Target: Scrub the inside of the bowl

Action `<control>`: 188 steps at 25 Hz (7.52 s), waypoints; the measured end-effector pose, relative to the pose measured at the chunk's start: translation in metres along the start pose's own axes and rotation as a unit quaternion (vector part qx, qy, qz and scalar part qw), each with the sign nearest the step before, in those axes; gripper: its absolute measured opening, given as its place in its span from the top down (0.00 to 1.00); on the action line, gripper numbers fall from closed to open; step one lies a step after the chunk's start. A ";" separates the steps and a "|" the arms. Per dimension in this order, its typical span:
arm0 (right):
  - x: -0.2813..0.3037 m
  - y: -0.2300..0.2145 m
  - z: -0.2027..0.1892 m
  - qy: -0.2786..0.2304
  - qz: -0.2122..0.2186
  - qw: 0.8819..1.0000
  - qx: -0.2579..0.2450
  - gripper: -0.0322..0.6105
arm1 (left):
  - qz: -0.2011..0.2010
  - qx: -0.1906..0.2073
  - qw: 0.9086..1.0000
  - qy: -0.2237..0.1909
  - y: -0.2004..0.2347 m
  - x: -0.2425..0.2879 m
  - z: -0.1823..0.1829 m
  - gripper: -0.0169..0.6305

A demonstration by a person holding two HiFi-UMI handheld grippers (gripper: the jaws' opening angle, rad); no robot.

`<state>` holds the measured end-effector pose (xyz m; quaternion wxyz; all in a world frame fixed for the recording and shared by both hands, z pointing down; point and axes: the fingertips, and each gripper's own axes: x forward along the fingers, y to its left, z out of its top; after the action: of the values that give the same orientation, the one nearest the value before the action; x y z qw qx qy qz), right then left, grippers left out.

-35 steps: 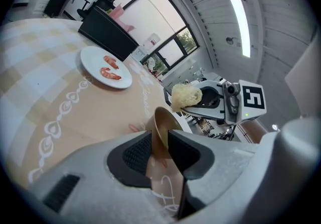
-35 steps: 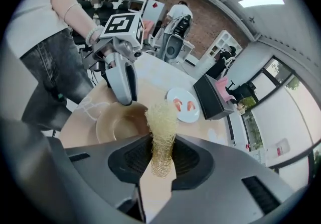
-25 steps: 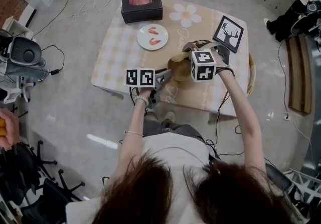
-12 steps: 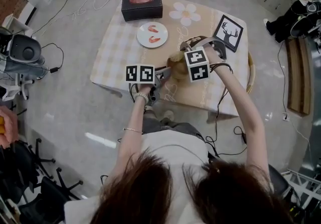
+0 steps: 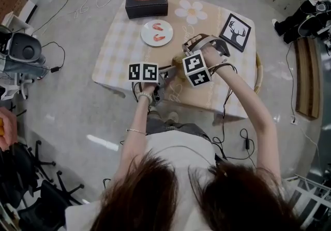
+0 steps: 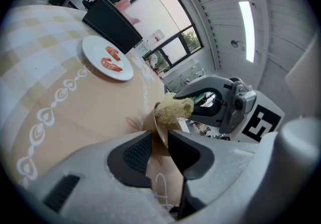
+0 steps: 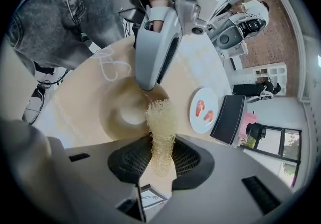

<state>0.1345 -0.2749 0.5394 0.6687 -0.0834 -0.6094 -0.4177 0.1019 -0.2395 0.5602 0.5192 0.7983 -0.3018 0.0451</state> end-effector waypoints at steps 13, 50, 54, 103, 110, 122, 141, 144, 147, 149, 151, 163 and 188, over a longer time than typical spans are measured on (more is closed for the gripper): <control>0.001 0.004 -0.009 0.032 0.004 0.999 -0.025 0.80 | 0.001 -0.001 1.000 0.000 0.001 0.000 -0.001 0.82; -0.015 0.043 -0.009 0.058 0.019 0.997 -0.049 0.80 | 0.000 -0.005 1.000 -0.004 0.000 -0.002 -0.003 0.82; -0.015 0.045 -0.007 0.059 0.022 0.996 -0.055 0.80 | 0.000 -0.006 1.000 -0.005 0.001 -0.002 -0.003 0.82; -0.008 0.031 0.023 0.058 0.011 0.992 -0.113 0.80 | -0.008 -0.021 0.999 -0.034 0.001 -0.005 -0.003 0.83; -0.003 0.022 0.020 0.056 0.007 0.992 -0.109 0.80 | -0.012 -0.025 0.999 -0.034 0.000 -0.005 -0.003 0.83; 0.002 0.008 0.016 0.054 -0.001 0.993 -0.106 0.80 | -0.014 -0.029 0.999 -0.030 0.000 -0.004 -0.004 0.83; 0.002 0.005 -0.001 0.062 0.005 0.994 -0.085 0.80 | -0.016 -0.033 0.999 -0.030 0.000 -0.002 -0.004 0.83; 0.001 0.006 -0.005 0.065 0.008 0.995 -0.081 0.80 | -0.017 -0.034 0.999 -0.031 0.000 -0.003 -0.004 0.83; 0.001 0.008 -0.008 0.067 0.011 0.995 -0.076 0.80 | -0.017 -0.035 0.999 -0.031 0.001 -0.003 -0.004 0.83; 0.000 0.010 -0.010 0.066 0.013 0.995 -0.071 0.80 | -0.017 -0.035 0.999 -0.032 0.001 -0.003 -0.004 0.83; -0.001 0.012 -0.012 0.066 0.015 0.995 -0.067 0.80 | -0.017 -0.036 0.999 -0.033 0.001 -0.003 -0.004 0.83; -0.010 0.033 -0.014 0.070 0.026 0.995 -0.066 0.80 | -0.017 -0.037 0.999 -0.036 0.000 -0.003 -0.004 0.83; -0.024 0.057 0.003 0.060 0.021 0.996 -0.066 0.80 | -0.013 -0.042 0.998 -0.047 0.001 -0.003 -0.003 0.83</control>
<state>0.1719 -0.2259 0.5419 0.7057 -0.1152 -0.5378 -0.4467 0.0997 -0.2358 0.5614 0.5383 0.7809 -0.3166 -0.0120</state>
